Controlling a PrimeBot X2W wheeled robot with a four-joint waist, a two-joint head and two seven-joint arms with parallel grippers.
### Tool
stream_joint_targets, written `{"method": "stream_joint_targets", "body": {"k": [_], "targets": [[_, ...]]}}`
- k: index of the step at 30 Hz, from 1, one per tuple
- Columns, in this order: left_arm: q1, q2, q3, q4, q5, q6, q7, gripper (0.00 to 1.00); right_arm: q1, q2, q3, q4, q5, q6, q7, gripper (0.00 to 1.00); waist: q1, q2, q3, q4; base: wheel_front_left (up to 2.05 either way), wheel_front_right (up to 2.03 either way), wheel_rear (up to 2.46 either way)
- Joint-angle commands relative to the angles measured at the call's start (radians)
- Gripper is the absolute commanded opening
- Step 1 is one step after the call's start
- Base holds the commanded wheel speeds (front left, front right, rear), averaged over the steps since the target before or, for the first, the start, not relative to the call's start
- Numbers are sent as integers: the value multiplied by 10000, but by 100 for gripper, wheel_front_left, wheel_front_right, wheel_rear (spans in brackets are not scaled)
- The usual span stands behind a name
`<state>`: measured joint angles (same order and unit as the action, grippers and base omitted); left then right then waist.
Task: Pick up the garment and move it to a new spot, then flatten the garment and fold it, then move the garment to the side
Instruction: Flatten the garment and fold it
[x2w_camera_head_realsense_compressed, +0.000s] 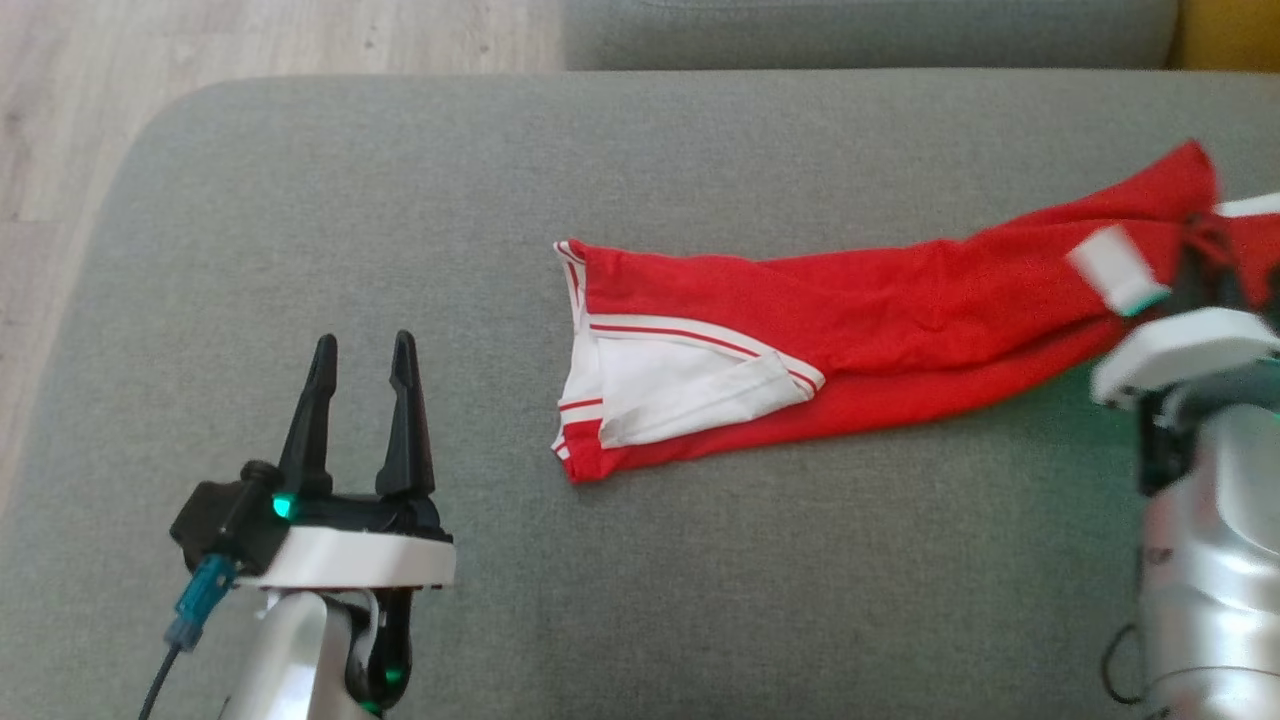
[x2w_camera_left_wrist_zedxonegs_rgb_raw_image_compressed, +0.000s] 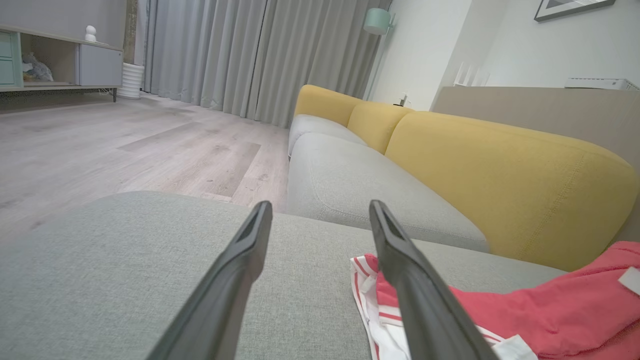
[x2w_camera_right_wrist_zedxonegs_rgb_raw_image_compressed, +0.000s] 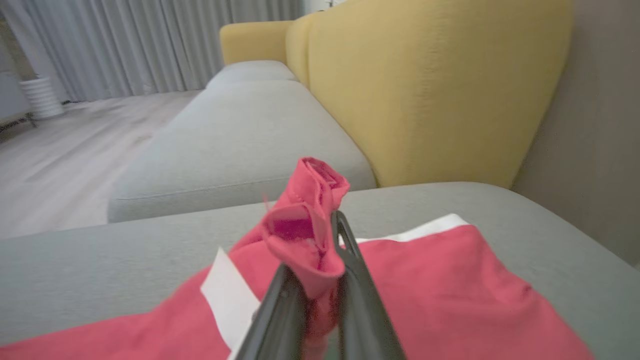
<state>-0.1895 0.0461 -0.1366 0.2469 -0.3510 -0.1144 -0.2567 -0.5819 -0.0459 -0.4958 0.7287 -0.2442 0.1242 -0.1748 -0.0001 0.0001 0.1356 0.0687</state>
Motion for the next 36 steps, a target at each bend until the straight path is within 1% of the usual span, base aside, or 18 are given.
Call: {"method": "stream_joint_targets", "body": {"k": [1, 2, 4, 11, 14, 18, 21, 24, 28, 30, 31, 32, 36], "targets": [[-143, 42, 172, -329, -51, 65, -51, 100, -451, -44, 1166, -213, 788, 65, 91, 0, 1, -1, -167, 129, 0, 0, 0], [-143, 42, 172, -329, -51, 65, -51, 100, -451, -44, 1166, -213, 788, 65, 91, 0, 1, -1, -167, 129, 0, 0, 0], [-121, 42, 149, -357, -70, 98, -51, 100, -490, -44, 2108, -203, 1604, 65, 136, 0, 1, -1, -259, 219, 0, 0, 0], [-86, 42, -31, -370, -117, 165, -51, 100, -235, -44, 5980, -886, 4589, 65, 593, 0, 1, -1, -419, 682, 0, 0, 0], [-102, 42, -98, -376, -139, 185, -51, 100, -54, -43, 7323, -1225, 5348, 65, 802, 0, 1, -1, -397, 906, 0, 0, 0], [-141, 41, -248, -338, -175, 186, -51, 100, 169, -43, 8719, -1438, 6164, 65, 971, 0, 1, -1, -372, 1238, 0, 0, 0], [-181, 41, -358, -314, -210, 199, -51, 100, 374, -43, 9527, -1444, 6512, 65, 1042, 0, 1, -1, -346, 1481, 0, 0, 0], [-210, 41, -451, -301, -248, 215, -51, 100, 577, -43, 10115, -1379, 6723, 65, 1056, 0, 1, -1, -307, 1688, 0, 0, 0], [-246, 41, -573, -287, -310, 240, -51, 100, 685, -43, 10430, -1123, 6919, 65, 934, 0, 1, -1, -221, 1926, 0, 0, 0], [-252, 41, -628, -273, -350, 251, -51, 100, 640, -43, 10434, -727, 7332, 65, 749, 0, 1, -1, -164, 2049, 0, 0, 0], [-247, 41, -646, -252, -353, 250, -51, 100, 603, -43, 10516, -562, 7487, 65, 703, 65, 1, -1, -157, 2087, 0, 0, 0], [-251, 41, -662, -239, -356, 249, -51, 100, 562, -43, 10670, -432, 7709, 65, 706, 100, 1, -1, -136, 2117, 0, 0, 0], [-256, 41, -601, -217, -332, 260, -51, 100, 303, -43, 11387, -299, 8316, 65, 426, 100, 1, -1, -134, 2060, 0, 0, 0]]}}
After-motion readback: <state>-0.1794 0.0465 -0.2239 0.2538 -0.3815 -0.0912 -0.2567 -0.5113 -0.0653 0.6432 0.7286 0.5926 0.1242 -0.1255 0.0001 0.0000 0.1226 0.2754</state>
